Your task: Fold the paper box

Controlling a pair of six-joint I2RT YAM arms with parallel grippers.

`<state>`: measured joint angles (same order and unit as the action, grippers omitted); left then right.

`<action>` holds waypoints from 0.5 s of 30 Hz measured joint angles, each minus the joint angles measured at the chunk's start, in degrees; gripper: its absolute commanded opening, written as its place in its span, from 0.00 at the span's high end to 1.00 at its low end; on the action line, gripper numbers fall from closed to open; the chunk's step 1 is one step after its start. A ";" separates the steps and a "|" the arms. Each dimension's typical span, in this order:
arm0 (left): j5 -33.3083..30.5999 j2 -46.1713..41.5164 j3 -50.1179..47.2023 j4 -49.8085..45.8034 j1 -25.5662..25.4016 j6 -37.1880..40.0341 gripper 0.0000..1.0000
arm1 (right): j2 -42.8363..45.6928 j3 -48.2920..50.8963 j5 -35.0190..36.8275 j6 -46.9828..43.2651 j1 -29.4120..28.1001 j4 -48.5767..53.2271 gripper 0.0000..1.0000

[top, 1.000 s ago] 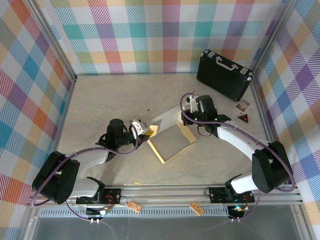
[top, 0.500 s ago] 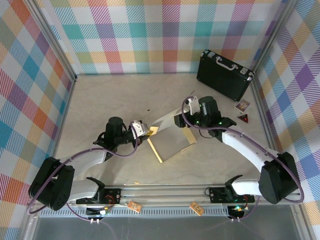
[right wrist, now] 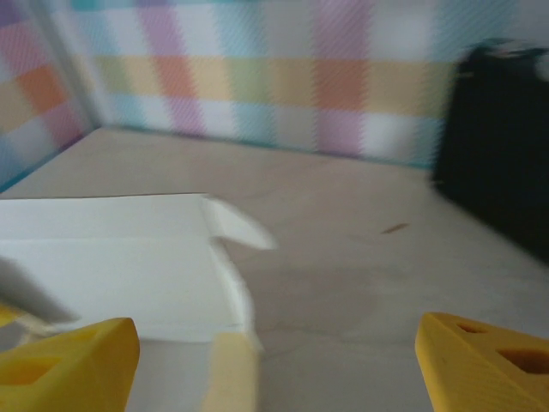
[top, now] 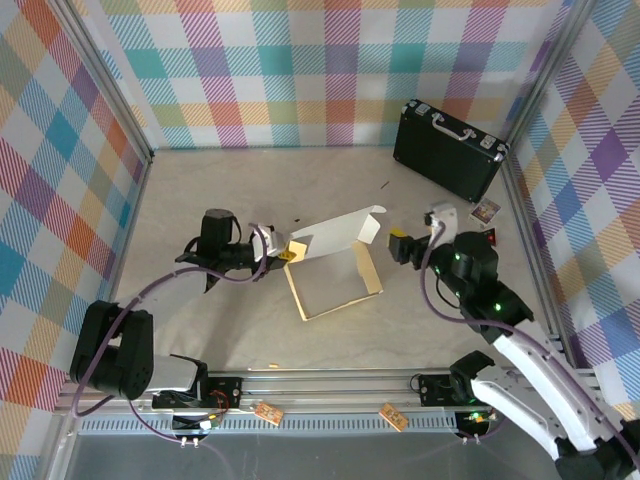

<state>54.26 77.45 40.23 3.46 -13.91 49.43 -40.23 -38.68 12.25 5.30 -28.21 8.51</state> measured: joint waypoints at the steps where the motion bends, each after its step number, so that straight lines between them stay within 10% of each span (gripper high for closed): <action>1: 1.25 0.52 0.61 -1.09 0.59 1.01 1.00 | 0.20 1.29 1.66 0.59 1.40 -0.09 0.20; 7: 6.51 2.51 2.89 -6.34 1.95 5.38 1.00 | -12.94 5.01 -3.78 2.03 11.58 -3.69 0.25; 15: 9.84 5.75 6.71 -14.12 2.27 11.43 1.00 | -29.68 2.40 -22.03 -9.99 11.65 -10.64 0.26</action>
<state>64.10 83.20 46.94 -10.66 -11.64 60.86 -69.91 -36.27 -9.78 -4.69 -16.56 -2.13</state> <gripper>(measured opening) 0.044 0.744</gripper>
